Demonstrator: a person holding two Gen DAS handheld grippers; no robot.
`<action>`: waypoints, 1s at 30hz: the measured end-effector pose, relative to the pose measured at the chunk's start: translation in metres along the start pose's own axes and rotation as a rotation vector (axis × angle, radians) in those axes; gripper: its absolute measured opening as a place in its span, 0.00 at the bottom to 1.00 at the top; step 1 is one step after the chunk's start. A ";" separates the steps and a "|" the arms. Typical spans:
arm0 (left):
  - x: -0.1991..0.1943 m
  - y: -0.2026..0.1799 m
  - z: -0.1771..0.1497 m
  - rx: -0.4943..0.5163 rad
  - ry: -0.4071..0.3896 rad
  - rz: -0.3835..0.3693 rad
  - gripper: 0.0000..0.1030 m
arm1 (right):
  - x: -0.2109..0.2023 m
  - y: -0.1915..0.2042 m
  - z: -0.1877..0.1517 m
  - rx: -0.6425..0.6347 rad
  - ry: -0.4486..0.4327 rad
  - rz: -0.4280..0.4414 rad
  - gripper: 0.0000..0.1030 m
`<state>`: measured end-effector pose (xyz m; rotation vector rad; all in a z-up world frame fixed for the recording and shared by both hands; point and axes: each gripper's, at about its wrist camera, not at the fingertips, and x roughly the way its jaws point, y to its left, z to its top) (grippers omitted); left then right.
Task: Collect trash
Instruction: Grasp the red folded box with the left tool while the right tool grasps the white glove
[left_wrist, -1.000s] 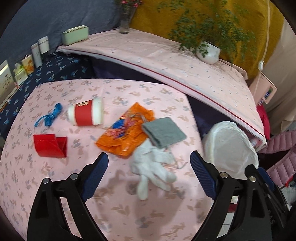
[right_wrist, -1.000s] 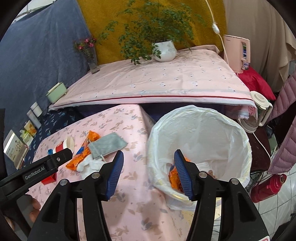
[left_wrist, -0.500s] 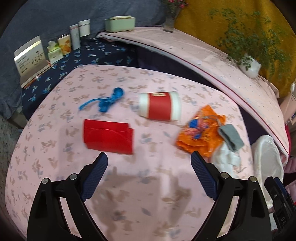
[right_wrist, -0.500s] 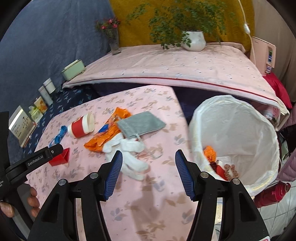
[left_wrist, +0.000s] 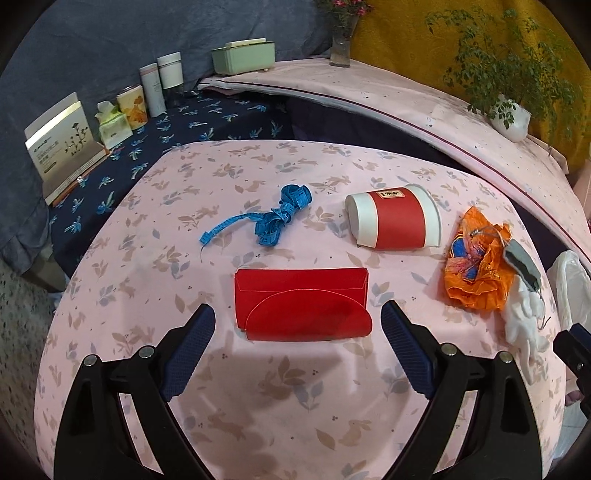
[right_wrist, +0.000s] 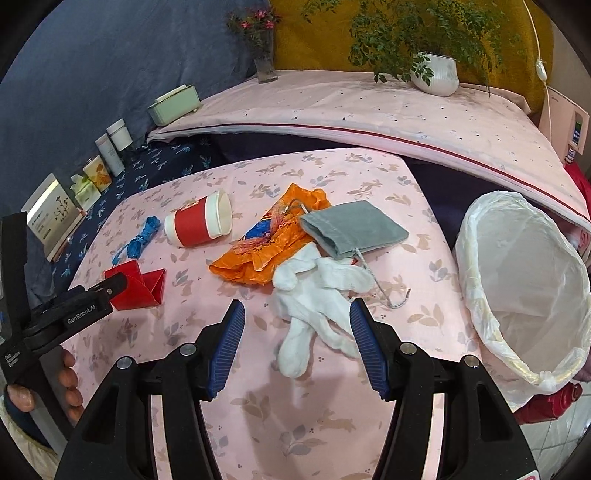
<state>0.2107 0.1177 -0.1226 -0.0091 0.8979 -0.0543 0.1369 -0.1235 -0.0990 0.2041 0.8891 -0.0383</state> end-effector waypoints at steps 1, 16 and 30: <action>0.003 0.000 0.000 0.009 -0.001 -0.009 0.85 | 0.003 0.003 0.001 -0.003 0.004 0.000 0.56; 0.041 0.010 0.007 -0.074 0.073 -0.088 0.89 | 0.026 0.020 0.007 -0.035 0.036 -0.014 0.56; 0.016 -0.021 0.008 -0.030 0.040 -0.098 0.82 | 0.047 -0.005 -0.002 0.000 0.068 -0.054 0.56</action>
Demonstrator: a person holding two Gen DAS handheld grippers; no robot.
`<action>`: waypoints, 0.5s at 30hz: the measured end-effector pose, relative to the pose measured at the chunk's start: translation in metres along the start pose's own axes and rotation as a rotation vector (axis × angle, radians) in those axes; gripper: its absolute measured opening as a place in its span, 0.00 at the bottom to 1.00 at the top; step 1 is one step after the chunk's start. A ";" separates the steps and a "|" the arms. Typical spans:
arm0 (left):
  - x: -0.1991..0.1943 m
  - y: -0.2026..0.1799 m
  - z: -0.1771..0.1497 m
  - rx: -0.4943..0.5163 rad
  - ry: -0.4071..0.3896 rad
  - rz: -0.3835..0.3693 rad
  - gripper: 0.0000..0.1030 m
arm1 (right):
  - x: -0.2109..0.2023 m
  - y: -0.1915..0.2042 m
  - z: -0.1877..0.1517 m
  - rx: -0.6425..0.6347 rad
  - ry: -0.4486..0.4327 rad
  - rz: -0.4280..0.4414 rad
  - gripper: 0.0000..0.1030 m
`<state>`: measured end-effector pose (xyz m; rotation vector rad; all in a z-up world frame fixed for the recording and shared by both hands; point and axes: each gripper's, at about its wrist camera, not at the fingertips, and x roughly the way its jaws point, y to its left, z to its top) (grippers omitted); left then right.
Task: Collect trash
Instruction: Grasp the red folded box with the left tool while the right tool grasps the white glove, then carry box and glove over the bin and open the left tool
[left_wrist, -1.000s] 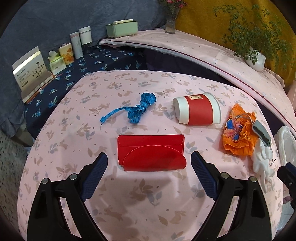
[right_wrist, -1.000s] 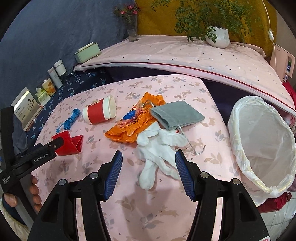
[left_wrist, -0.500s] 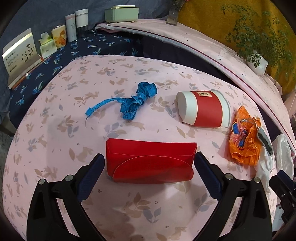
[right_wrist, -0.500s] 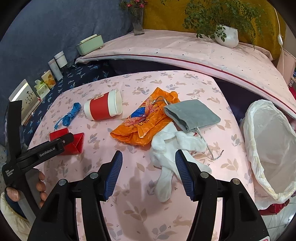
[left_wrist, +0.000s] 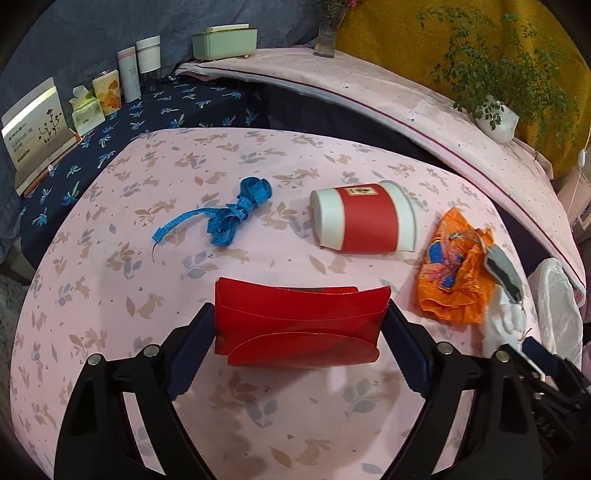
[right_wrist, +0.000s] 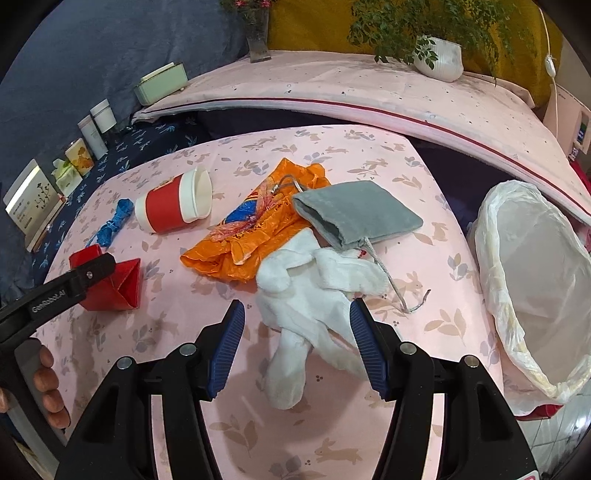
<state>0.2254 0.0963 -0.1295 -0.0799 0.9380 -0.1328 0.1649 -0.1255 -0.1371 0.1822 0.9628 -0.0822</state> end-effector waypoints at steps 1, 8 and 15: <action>-0.002 -0.004 -0.001 0.005 -0.002 0.001 0.82 | 0.004 -0.001 -0.001 -0.002 0.009 0.003 0.56; -0.016 -0.027 -0.005 0.029 -0.010 -0.016 0.82 | 0.016 -0.002 -0.005 -0.018 0.055 0.031 0.14; -0.030 -0.050 -0.007 0.050 -0.021 -0.031 0.82 | -0.019 -0.007 0.000 -0.004 -0.008 0.104 0.09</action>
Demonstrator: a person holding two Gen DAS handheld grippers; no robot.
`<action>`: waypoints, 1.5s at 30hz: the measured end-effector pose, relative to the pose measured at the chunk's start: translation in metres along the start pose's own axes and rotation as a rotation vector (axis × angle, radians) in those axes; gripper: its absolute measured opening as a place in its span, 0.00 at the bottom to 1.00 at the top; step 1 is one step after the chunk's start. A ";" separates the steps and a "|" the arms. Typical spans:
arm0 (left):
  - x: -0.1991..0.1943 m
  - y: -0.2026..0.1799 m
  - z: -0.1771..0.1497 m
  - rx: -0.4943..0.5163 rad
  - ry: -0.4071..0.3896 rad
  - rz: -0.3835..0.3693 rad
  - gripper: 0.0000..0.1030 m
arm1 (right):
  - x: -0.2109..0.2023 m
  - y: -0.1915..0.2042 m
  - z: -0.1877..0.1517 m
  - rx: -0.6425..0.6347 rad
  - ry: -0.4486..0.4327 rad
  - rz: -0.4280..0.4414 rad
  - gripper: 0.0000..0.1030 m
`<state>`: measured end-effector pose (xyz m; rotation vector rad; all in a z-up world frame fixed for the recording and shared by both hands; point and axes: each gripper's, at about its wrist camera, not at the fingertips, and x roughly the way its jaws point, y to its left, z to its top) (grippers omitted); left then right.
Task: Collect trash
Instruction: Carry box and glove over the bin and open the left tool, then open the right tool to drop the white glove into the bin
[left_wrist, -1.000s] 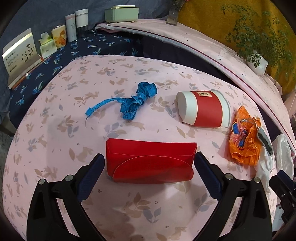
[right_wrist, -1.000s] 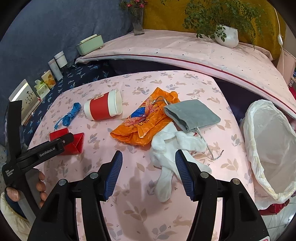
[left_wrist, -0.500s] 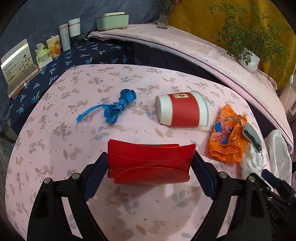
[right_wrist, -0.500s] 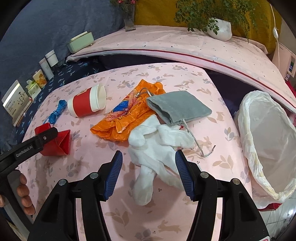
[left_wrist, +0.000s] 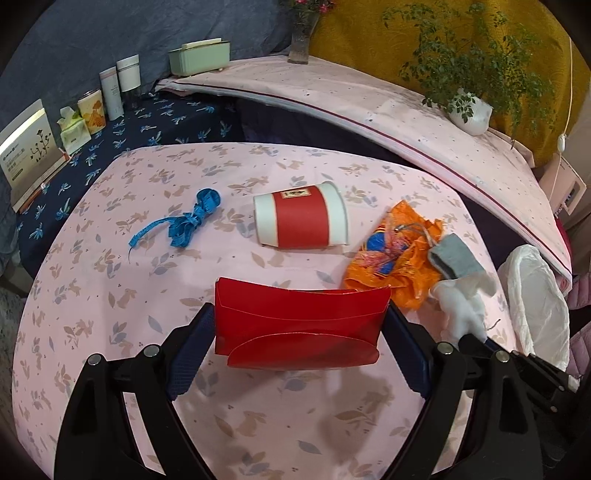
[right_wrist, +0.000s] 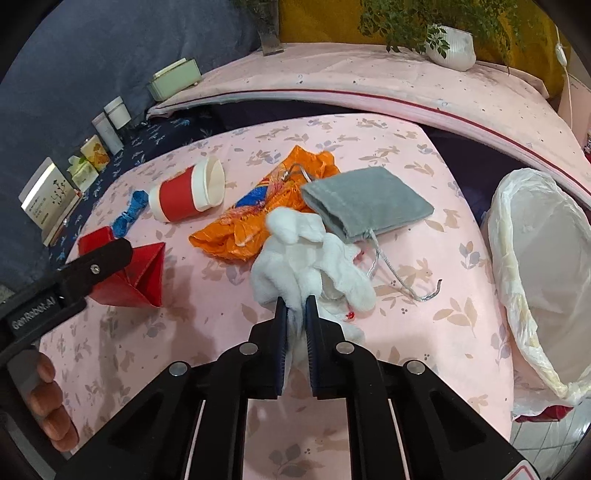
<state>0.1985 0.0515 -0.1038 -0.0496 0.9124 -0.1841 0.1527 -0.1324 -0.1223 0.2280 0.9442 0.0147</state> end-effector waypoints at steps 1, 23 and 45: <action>-0.003 -0.004 0.000 0.005 -0.003 -0.005 0.82 | -0.006 0.000 0.002 0.000 -0.014 0.007 0.09; -0.046 -0.200 0.012 0.255 -0.041 -0.244 0.82 | -0.131 -0.153 0.011 0.236 -0.262 -0.142 0.09; -0.018 -0.332 -0.007 0.468 0.010 -0.331 0.90 | -0.131 -0.269 -0.020 0.421 -0.241 -0.241 0.10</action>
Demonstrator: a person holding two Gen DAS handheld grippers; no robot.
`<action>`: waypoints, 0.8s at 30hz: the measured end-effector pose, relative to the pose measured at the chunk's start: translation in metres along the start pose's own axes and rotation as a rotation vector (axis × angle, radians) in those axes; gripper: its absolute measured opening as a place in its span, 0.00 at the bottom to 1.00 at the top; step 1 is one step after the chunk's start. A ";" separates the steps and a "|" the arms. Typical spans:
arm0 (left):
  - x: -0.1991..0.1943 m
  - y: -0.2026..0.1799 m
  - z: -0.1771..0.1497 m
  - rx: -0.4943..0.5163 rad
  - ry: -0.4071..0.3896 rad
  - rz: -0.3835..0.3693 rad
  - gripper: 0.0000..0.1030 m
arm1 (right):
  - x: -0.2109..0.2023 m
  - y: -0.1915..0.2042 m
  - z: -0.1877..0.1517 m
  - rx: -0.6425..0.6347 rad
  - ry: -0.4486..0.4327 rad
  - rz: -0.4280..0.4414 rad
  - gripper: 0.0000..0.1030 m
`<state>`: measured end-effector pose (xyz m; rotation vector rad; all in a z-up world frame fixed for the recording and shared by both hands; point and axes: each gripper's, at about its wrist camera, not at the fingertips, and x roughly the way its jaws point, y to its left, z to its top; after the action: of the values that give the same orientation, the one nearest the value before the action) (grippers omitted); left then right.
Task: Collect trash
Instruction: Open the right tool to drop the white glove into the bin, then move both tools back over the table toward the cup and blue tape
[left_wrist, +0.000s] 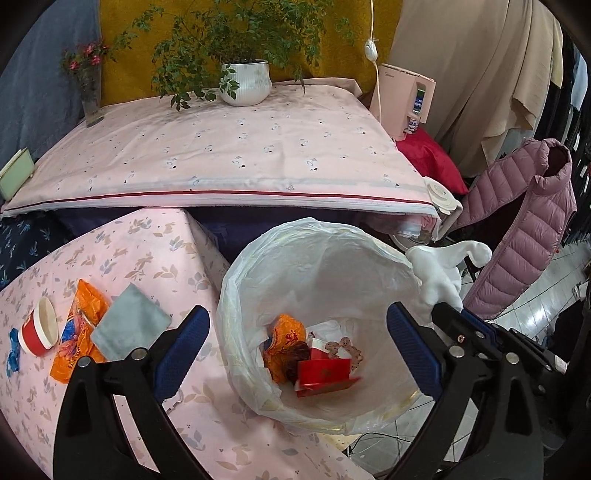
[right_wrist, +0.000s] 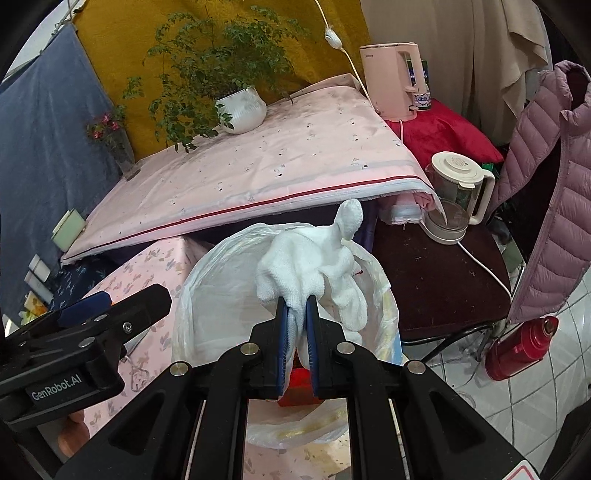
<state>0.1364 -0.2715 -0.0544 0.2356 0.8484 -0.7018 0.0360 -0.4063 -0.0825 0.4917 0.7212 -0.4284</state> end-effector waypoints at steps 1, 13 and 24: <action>0.000 0.001 0.000 0.002 0.001 0.006 0.90 | 0.002 0.001 0.000 0.000 0.003 0.002 0.10; 0.000 0.028 -0.009 -0.058 0.015 0.038 0.90 | 0.010 0.019 -0.006 -0.021 0.011 0.012 0.31; -0.016 0.061 -0.026 -0.131 0.002 0.078 0.90 | 0.003 0.038 -0.013 -0.052 0.010 0.021 0.38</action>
<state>0.1536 -0.2065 -0.0641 0.1513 0.8786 -0.5712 0.0515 -0.3694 -0.0826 0.4523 0.7350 -0.3871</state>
